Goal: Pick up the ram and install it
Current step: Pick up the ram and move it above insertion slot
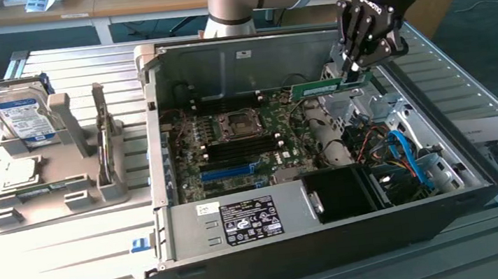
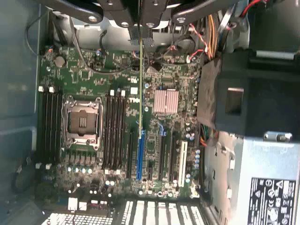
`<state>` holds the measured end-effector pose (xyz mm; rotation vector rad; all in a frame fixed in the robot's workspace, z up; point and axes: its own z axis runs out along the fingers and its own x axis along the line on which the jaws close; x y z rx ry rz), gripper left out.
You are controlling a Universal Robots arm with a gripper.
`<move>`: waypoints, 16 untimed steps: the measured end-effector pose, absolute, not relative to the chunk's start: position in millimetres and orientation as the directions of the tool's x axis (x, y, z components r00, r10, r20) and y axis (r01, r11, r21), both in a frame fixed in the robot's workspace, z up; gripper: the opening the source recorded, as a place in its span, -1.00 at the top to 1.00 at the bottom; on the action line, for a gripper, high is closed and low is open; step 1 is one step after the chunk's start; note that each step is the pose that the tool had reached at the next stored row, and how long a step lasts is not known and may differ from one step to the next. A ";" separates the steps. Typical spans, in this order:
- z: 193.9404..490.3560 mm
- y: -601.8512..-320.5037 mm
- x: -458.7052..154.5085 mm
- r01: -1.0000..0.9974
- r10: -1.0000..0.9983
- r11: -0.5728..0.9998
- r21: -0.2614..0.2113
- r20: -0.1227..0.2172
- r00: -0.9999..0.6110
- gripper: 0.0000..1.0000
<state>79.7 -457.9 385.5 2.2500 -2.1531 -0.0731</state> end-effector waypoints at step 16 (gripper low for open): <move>385.4 -457.2 77.5 -0.998 -0.999 -0.044 0.052 -0.016 0.043 0.76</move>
